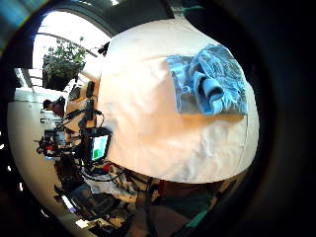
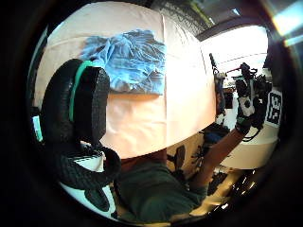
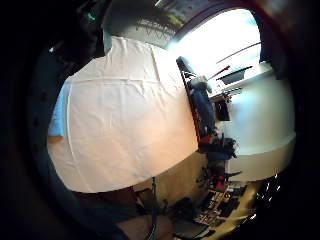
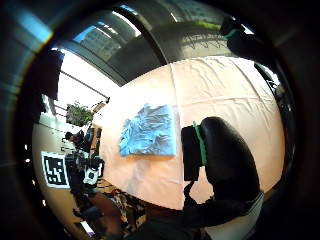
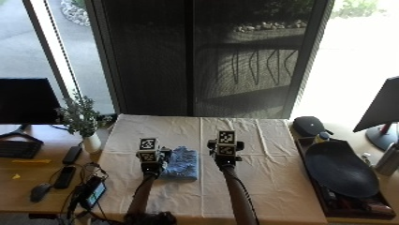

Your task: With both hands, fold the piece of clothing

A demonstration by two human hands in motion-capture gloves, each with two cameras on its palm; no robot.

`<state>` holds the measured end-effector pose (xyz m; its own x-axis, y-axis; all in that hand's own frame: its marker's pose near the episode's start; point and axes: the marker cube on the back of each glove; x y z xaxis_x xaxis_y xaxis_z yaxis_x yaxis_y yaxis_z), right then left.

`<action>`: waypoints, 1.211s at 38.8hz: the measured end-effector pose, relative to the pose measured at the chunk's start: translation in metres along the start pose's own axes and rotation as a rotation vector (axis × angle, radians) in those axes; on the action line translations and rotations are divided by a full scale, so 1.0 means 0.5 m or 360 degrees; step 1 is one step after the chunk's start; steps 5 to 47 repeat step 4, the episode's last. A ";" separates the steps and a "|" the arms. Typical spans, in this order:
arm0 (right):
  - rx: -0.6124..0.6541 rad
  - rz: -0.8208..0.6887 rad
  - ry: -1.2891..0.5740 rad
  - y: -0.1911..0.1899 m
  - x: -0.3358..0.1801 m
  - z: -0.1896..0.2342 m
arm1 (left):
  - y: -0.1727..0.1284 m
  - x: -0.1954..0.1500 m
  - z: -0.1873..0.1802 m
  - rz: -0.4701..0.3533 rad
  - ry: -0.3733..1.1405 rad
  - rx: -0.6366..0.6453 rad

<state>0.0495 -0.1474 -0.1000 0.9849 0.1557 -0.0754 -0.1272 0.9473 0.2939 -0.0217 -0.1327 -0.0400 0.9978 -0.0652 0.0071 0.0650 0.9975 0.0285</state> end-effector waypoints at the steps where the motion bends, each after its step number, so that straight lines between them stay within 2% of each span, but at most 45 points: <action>1: -0.0116 0.0003 0.0019 0.015 0.005 0.016 | 0.006 0.000 -0.004 -0.0001 0.0000 -0.0008; 4: -0.0227 -0.0008 0.0042 0.026 0.015 0.041 | 0.021 -0.003 -0.013 -0.0003 0.0002 -0.0018; 47: -0.0227 -0.0008 0.0042 0.026 0.015 0.041 | 0.021 -0.003 -0.013 -0.0003 0.0002 -0.0018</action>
